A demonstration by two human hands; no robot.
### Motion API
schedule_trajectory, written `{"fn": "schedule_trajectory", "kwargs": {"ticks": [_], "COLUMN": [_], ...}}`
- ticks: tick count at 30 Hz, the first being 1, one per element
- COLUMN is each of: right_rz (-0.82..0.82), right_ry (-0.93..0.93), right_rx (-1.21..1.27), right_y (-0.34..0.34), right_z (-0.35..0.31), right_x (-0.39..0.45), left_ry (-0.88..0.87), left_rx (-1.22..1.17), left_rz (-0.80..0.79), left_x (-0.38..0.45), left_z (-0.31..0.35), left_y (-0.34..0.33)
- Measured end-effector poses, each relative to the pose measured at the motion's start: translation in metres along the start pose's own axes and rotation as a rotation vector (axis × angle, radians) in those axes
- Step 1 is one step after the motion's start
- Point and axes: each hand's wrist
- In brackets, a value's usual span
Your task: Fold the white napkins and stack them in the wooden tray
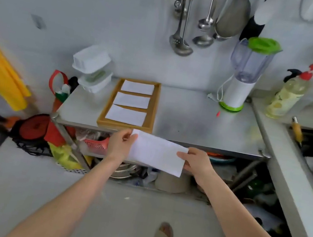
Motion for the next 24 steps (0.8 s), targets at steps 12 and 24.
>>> {"fn": "schedule_trajectory", "kwargs": {"ticks": [12,24], "right_rz": [-0.079,0.189], "right_ry": [0.061,0.364], "right_rx": [-0.144,-0.377], "right_y": [-0.147,-0.240], "right_z": [-0.114,-0.167], "right_x": [0.170,0.275], "left_ry": [0.301,0.166], "left_rx": [-0.027,0.044], "left_rz": [0.258,-0.009], "left_x": [0.212,0.386], "left_z": [-0.019,-0.059], "left_y": [-0.005,-0.037]}}
Point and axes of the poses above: each hand's wrist, its own x-axis towards the middle knuckle, its own y-axis out of the back of the hand, z = x × y, and after that the axes turned 10 degrees about z, right-handed
